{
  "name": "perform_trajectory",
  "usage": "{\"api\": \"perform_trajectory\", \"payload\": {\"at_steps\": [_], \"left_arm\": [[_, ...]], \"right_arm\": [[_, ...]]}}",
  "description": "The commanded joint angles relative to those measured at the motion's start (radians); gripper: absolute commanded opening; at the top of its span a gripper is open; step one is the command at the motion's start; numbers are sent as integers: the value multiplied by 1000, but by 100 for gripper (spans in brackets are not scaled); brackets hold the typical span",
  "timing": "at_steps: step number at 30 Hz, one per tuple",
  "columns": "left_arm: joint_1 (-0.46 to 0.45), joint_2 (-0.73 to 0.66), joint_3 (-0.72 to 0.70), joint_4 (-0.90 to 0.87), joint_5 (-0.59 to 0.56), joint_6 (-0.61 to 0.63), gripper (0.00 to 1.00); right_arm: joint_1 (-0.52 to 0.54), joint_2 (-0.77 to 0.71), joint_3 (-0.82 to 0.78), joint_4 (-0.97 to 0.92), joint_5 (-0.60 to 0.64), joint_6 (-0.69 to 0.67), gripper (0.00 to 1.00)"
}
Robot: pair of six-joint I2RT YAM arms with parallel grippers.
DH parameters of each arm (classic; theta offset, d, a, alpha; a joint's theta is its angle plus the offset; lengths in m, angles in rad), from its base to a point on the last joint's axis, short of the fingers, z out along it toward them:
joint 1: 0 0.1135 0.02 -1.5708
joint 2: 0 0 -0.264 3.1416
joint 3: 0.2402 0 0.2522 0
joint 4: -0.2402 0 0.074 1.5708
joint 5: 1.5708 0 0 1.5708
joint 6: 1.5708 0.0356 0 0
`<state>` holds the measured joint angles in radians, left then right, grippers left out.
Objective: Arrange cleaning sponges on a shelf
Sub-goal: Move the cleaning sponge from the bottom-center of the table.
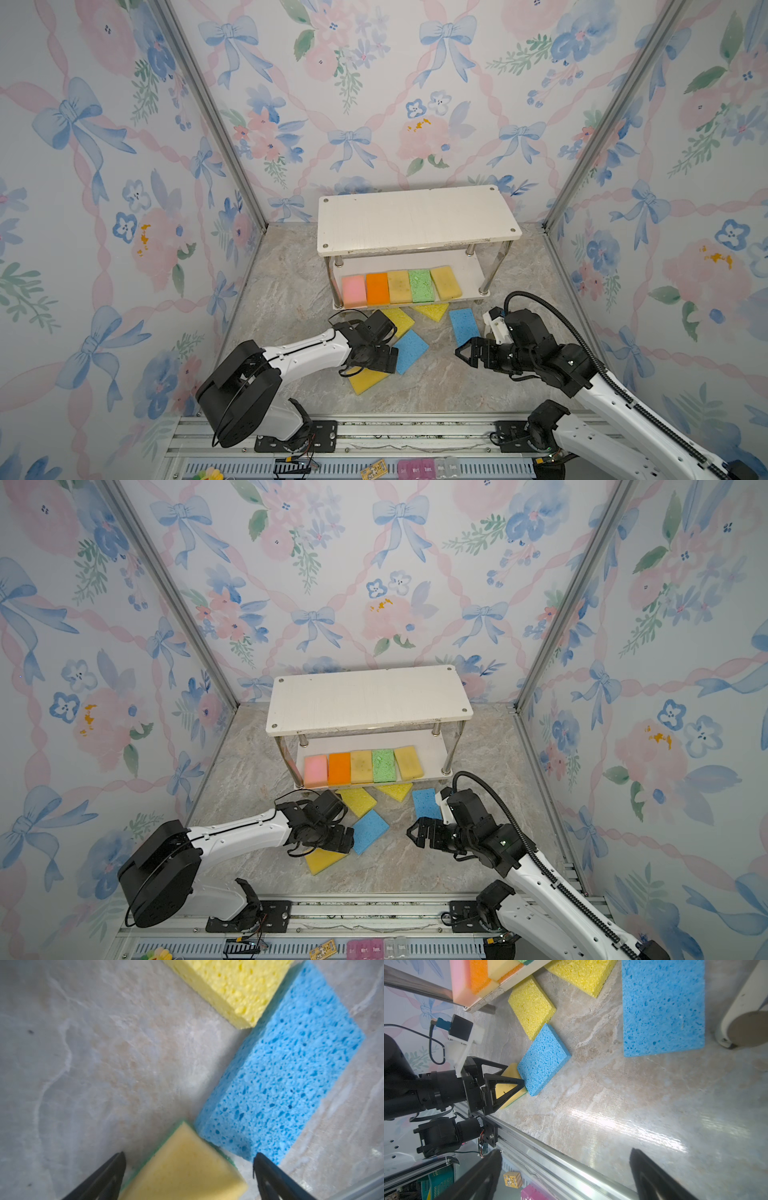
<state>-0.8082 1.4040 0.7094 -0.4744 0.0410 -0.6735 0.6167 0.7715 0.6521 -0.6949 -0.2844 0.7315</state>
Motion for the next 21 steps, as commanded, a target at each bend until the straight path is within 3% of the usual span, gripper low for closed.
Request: {"api": "perform_trajectory", "payload": {"at_steps": [1,5,10,21], "left_arm": [[-5,-49,34,-22,21,-47,98],[-12,-38,73,-18,-3,12,98],[-75,91,181,-20,-49,105,98],[-160,304,282,-20,-153,141,98]], "right_arm": [[25,17,2,29,-8,9,99],[37,40,1,55,-13,11,99],[38,48,10,43,-10,0,99],[29,-49,2,-22,21,20,98]]}}
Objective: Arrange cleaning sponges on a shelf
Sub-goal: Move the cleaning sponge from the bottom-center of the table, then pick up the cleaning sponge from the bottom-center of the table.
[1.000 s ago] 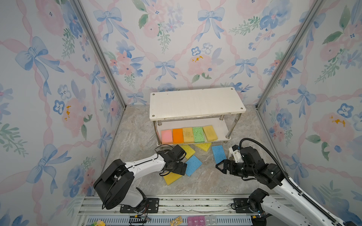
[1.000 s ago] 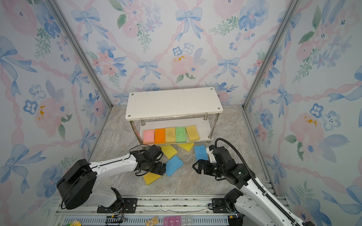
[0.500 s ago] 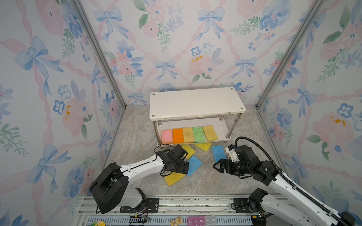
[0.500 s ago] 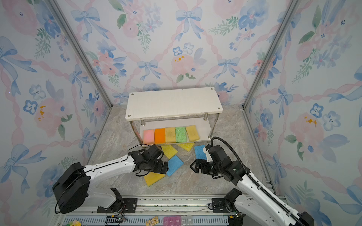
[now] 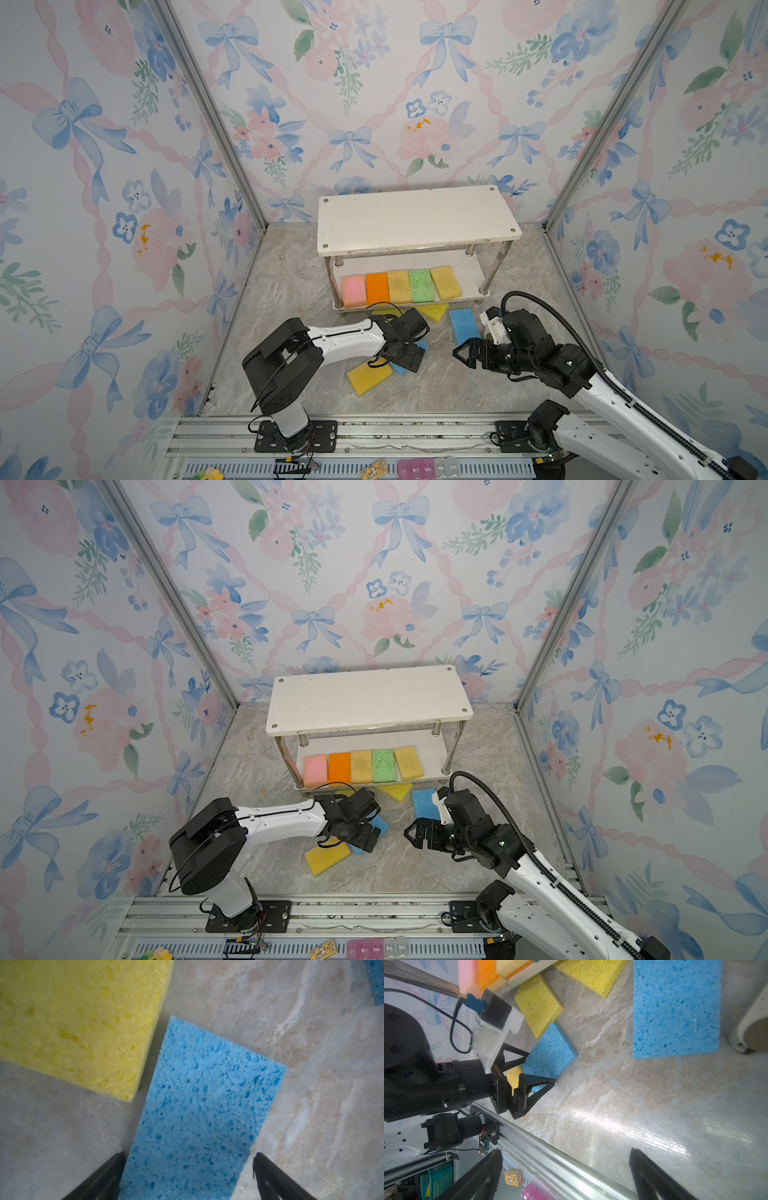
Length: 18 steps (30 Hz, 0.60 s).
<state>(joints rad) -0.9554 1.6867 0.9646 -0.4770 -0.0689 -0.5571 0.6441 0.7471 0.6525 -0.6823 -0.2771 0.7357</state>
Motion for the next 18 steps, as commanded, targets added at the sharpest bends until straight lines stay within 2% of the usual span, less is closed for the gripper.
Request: {"api": "perform_trajectory", "payload": {"at_steps": [1,5,10,14,18], "left_arm": [[-19,29,31,-17,-51,24,97],[-38,65,47,-16,-64,30,93],[-69,99,59,-17,-57,25,65],[-72,58,63,-18,-26,-1,64],[-73,-46,58,-18,8,-42,64]], "right_arm": [[0,-32,-3,-39,14,20,98],[-9,-45,-5,-54,21,17,98],[-24,-45,3,-64,19,10,98],[-39,-43,7,-74,14,-2,98],[-58,-36,12,-85,-15,-14,98]]}}
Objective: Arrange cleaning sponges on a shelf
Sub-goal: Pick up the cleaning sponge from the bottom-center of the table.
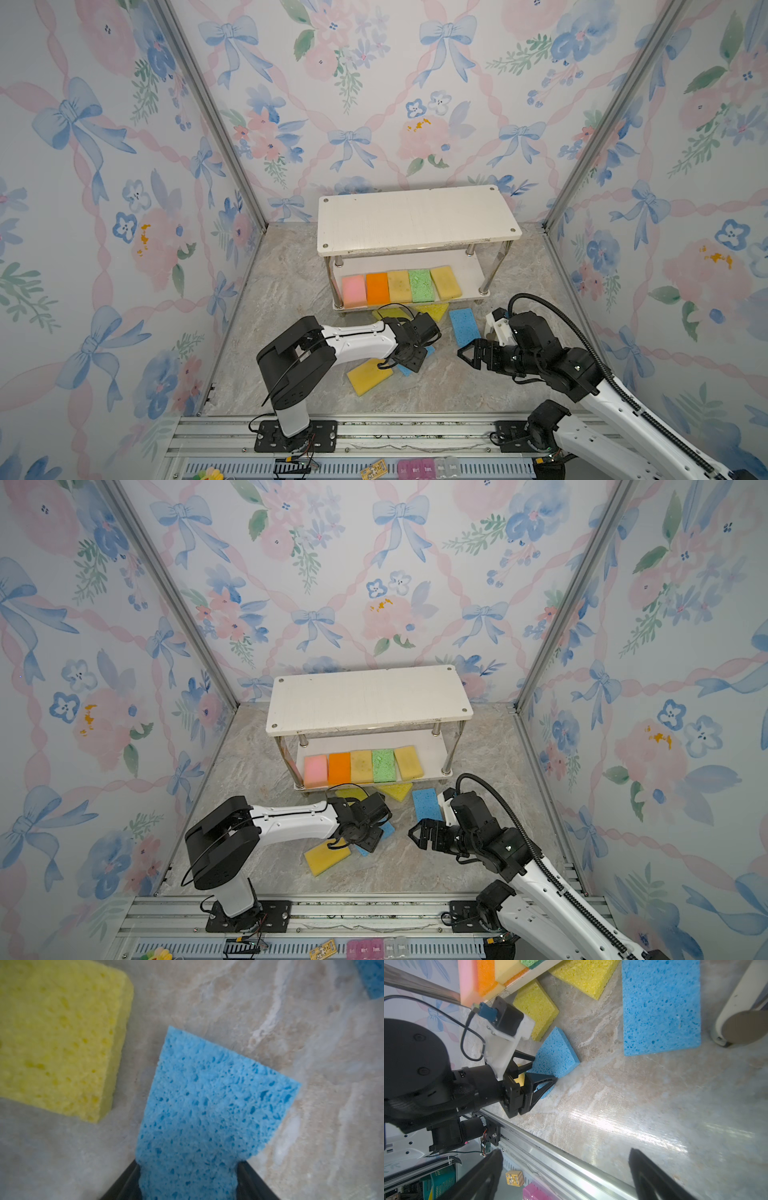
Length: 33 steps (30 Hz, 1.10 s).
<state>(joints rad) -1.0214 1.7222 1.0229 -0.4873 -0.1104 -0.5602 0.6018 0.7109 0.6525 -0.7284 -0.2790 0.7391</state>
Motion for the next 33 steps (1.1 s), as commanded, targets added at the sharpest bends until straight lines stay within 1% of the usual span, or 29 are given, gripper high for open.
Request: {"api": "perform_trajectory", "payload": {"at_steps": [1,4,7,10,12,13,15,17,19,23,26,30,33], "left_arm": [[-8,-106,-3,-6,59,-49,64],[-6,-168,-11,1,93,-109,64],[0,-232,-43,19,91,-244,65],[7,-298,-122,117,103,-451,68],[5,-346,-208,251,121,-613,69],[2,-381,-259,336,113,-715,68],[-10,-446,-385,497,75,-908,68],[-22,-507,-484,626,6,-1087,68],[-29,-548,-525,670,-58,-1188,67],[-45,-590,-549,683,-156,-1328,68],[-51,-593,-558,705,-180,-1394,70],[-66,-579,-550,708,-189,-1433,70],[-74,-582,-543,708,-195,-1429,70]], "right_arm": [[-20,5,15,-41,-19,-18,98],[-22,16,29,-45,-28,-21,98],[-18,31,47,-33,-40,-17,98],[12,32,50,-9,-16,5,100],[45,30,41,17,10,23,98],[68,31,34,33,27,31,96],[114,34,21,69,59,49,95],[163,43,3,111,82,67,94],[200,65,-5,150,91,77,91],[280,135,25,168,118,52,86],[323,187,50,194,136,30,86],[371,256,102,239,173,10,84],[387,311,138,274,181,-6,82]]}}
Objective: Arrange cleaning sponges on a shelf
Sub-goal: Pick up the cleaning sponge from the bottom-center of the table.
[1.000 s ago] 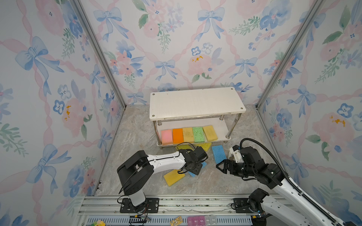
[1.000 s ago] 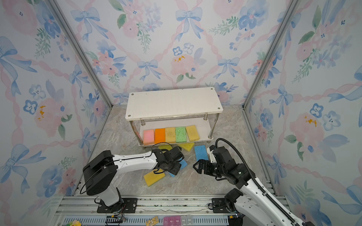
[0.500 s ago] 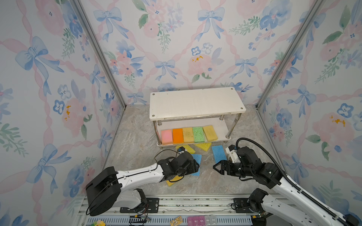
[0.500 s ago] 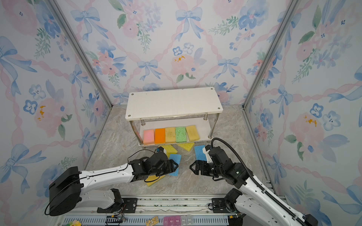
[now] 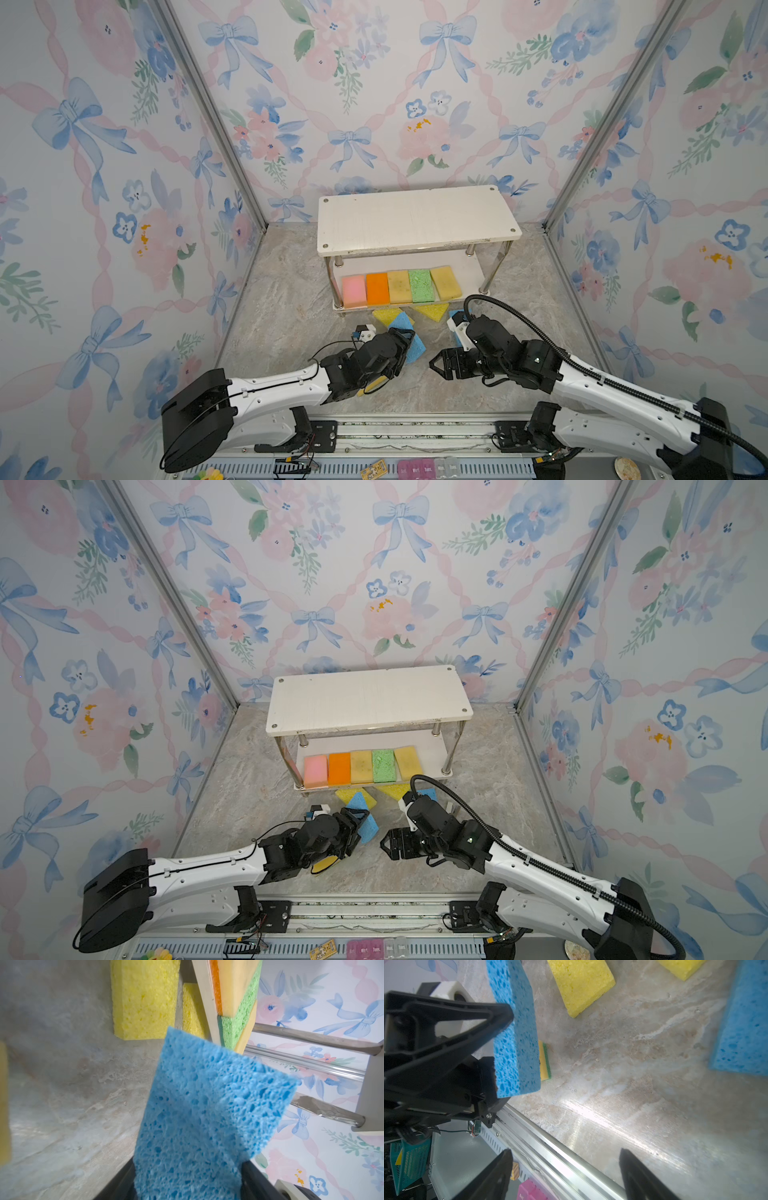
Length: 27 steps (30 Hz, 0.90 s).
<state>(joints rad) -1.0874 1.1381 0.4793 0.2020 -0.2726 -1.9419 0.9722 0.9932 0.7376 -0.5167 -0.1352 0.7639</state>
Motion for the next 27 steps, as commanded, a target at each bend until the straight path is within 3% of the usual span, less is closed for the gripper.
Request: {"api": "perform_trajectory", "payload": {"at_steps": [1,17,23,27], "left_arm": [[-11,0,1,19,-34,-45,70],[-11,-110,-86,18,-36,-69,70],[-9,-122,-103,39,-36,-77,69],[-5,-120,-107,51,-36,-79,69]], "right_arm": [[21,48,66,73,31,-36,82],[44,181,160,144,37,-88,65],[40,237,193,161,-5,-97,51],[40,260,203,161,-17,-97,47]]}}
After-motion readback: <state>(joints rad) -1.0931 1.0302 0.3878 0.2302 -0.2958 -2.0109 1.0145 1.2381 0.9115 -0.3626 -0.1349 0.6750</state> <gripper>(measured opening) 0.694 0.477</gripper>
